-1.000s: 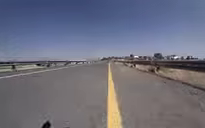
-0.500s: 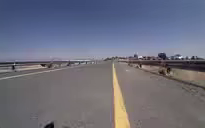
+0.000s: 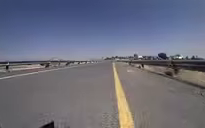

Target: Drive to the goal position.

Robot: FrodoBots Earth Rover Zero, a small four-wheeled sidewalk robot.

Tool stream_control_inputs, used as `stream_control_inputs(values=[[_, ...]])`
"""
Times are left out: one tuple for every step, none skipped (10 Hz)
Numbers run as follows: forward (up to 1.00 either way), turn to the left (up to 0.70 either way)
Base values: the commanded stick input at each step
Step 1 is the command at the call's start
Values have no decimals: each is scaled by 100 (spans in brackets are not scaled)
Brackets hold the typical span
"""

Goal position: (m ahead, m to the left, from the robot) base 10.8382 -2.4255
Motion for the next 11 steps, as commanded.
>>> stream_control_inputs(values=[[100, 0], [100, 0], [100, 0], [100, 0], [100, 0], [100, 0], [100, 0], [100, 0], [100, 0], [100, 0], [100, 0]])
